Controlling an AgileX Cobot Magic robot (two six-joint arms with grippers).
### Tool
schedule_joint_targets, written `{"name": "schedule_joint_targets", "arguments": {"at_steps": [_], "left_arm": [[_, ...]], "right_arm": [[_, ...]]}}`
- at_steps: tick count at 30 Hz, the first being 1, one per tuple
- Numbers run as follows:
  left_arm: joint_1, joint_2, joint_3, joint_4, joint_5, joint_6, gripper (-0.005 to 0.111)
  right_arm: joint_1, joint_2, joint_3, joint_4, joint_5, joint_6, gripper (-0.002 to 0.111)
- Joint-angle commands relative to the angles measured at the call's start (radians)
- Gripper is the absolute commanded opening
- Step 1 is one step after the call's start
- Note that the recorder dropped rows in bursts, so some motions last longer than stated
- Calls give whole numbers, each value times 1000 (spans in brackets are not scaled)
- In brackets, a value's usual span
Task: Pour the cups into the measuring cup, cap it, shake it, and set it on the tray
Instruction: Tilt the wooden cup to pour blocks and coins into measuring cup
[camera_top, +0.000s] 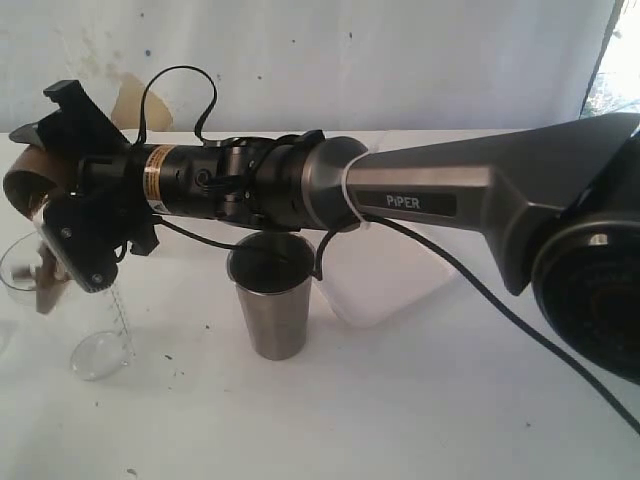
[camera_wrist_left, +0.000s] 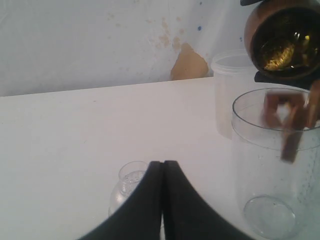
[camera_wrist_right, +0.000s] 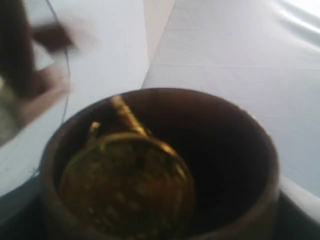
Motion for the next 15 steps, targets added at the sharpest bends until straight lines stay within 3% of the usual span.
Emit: {"name": "schedule_joint_targets", "arguments": {"at_steps": [1, 15], "left_arm": [[-2, -3, 2, 0, -14, -1, 0], [-2, -3, 2, 0, -14, -1, 0]], "right_arm": [[1, -11, -6, 7, -20, -9, 0], [8, -11, -6, 7, 41, -116, 0]]}}
